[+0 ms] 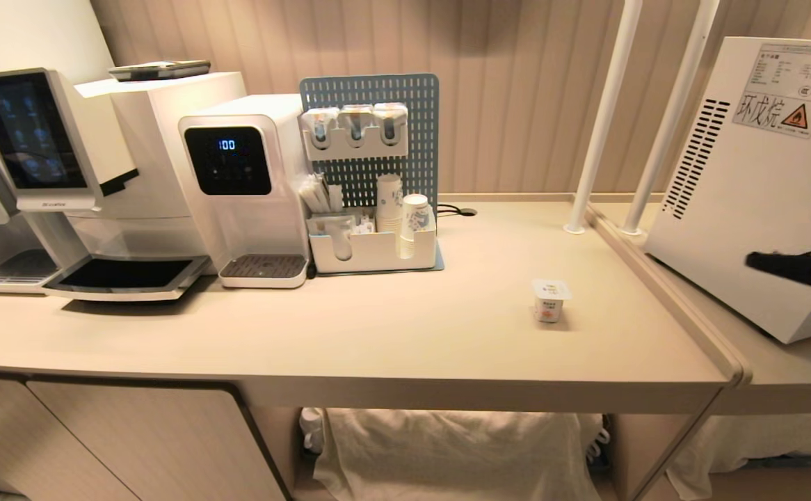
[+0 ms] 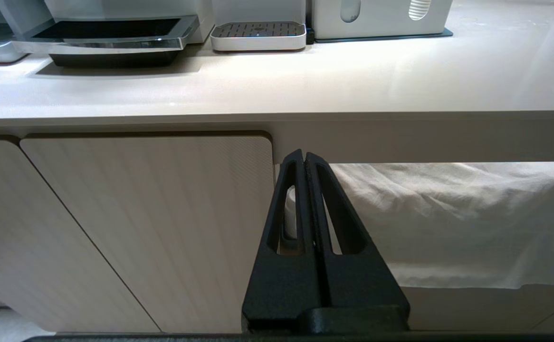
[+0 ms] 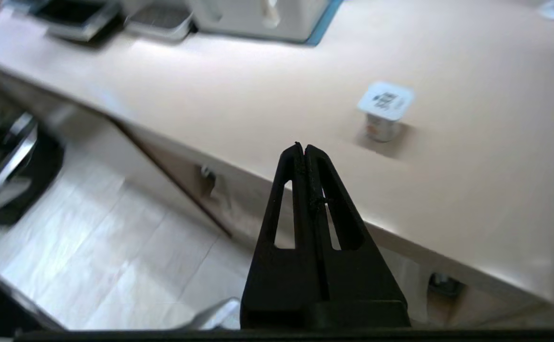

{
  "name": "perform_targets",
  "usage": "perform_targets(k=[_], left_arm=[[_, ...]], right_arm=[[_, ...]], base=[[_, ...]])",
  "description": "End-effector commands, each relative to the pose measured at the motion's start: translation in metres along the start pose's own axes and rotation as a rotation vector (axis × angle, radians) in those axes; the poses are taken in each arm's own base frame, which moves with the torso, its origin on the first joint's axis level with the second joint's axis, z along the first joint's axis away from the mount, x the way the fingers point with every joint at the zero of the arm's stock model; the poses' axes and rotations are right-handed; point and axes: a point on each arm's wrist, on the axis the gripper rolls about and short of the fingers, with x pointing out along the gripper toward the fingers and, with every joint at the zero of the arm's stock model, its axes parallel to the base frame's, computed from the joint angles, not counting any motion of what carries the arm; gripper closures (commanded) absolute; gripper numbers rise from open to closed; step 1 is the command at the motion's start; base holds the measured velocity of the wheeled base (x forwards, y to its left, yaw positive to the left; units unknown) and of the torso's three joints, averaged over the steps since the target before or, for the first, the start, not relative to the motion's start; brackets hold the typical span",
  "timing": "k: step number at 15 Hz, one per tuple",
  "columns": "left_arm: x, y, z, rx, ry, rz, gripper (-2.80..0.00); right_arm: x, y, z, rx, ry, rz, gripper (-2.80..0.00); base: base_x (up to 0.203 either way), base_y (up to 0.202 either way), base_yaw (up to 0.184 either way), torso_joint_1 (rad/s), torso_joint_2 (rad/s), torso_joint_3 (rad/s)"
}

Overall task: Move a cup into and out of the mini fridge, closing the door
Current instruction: Put the yoghurt in the freezer

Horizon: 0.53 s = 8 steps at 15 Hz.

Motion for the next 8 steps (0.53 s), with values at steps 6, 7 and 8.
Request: perform_targets(k=[6,7,8], left_arm=[[0.000,0.000,0.000,-0.006,0.003,0.001,0.00],[0.000,0.000,0.000,-0.006,0.003,0.001,0.00],[0.000,0.000,0.000,-0.006,0.003,0.001,0.00]], right_arm=[[0.160,-0.151,-0.136,-0.112,0.133,0.067,0.00],[0.173,-0.161,-0.147,-0.142,0.129,0.043,0.00],[0.189,-0.171,-0.158,-0.179,0.116,0.016,0.00]], base=[[0.000,0.000,0.000,0.000,0.00,0.000],[0.000,0.000,0.000,0.000,0.00,0.000],[0.000,0.000,0.000,0.000,0.00,0.000]])
